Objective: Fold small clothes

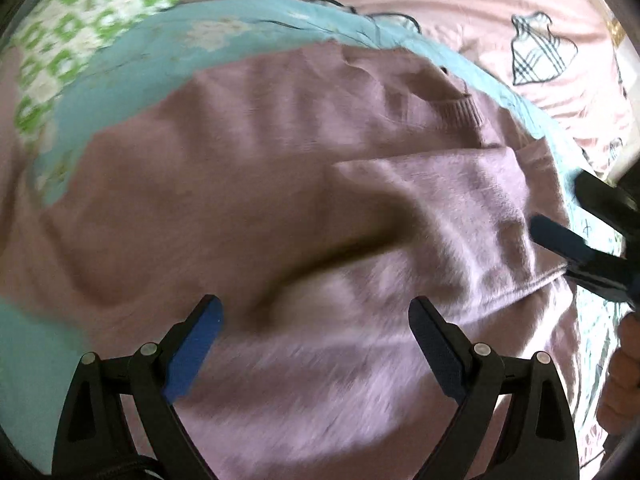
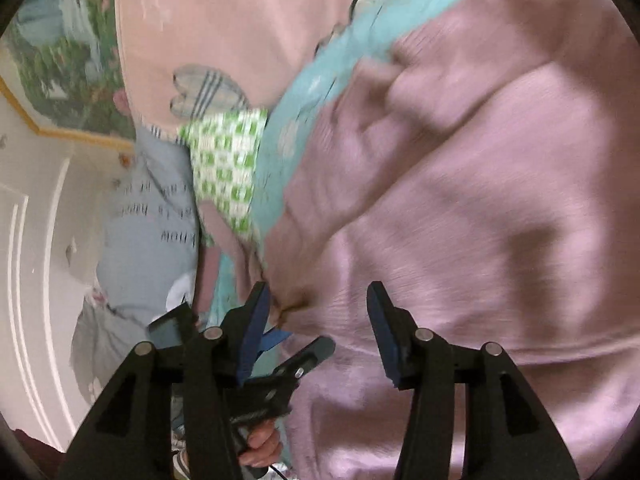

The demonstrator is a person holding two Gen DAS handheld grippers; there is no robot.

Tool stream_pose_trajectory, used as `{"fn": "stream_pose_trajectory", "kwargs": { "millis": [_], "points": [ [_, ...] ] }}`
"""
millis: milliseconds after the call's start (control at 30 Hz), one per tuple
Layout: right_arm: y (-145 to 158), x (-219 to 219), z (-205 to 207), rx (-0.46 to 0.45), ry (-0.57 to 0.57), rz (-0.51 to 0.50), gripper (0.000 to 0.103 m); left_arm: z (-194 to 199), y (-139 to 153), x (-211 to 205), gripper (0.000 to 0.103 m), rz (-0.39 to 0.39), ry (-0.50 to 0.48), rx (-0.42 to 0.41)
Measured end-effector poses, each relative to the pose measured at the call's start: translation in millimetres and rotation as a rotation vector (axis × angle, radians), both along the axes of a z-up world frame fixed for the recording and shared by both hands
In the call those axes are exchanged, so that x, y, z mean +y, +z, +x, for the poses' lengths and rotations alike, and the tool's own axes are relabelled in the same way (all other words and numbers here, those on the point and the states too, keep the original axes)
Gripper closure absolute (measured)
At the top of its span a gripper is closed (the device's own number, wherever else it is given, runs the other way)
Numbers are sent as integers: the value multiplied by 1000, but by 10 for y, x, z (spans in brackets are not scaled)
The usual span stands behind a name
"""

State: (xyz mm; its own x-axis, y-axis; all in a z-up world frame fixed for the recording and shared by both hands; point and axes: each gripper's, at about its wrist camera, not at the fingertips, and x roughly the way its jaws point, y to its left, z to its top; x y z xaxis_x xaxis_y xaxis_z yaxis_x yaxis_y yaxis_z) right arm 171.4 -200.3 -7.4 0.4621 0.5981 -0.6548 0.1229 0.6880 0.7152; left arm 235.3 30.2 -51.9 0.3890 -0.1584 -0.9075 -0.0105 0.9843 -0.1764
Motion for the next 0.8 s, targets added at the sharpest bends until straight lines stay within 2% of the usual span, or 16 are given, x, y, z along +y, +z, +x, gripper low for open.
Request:
{"fn": "stream_pose_trajectory", "kwargs": {
  "millis": [100,133,200,267,333,400,467,533,600,633,733,800],
  "points": [
    [107,-266,-164,-9,-75,-19,51,214,-144,-82,12,61,11,25],
    [130,-368,-241,-10,-99,-25,51,259,-163,-76,18,53,16,20],
    [159,-463,-327,-11,-133,-42,51,307,-144,-29,44,17,30,-4],
    [182,-570,-424,-17,-166,-48,51,317,-102,44,99,-46,29,-10],
    [203,-667,-506,-25,-195,-55,51,261,9,174,100,-137,46,-17],
    [239,-741,-560,-32,-215,-73,51,127,206,366,100,-202,84,-77],
    [293,-814,-599,-45,-236,-103,51,27,214,556,100,-202,124,-90],
    [330,-892,-621,-59,-255,-133,51,-18,86,640,100,-170,140,-57],
    [347,-980,-601,-51,-274,-184,51,-59,-65,739,100,-217,171,-12],
    [358,-1022,-584,-46,-283,-215,51,-74,-92,770,99,-229,180,-11],
    [414,-1174,-521,-47,-312,-319,51,-119,-61,827,99,-191,203,-47],
    [434,-1300,-435,-43,-337,-369,51,-155,-79,874,99,-197,224,-36]
  ]
}}
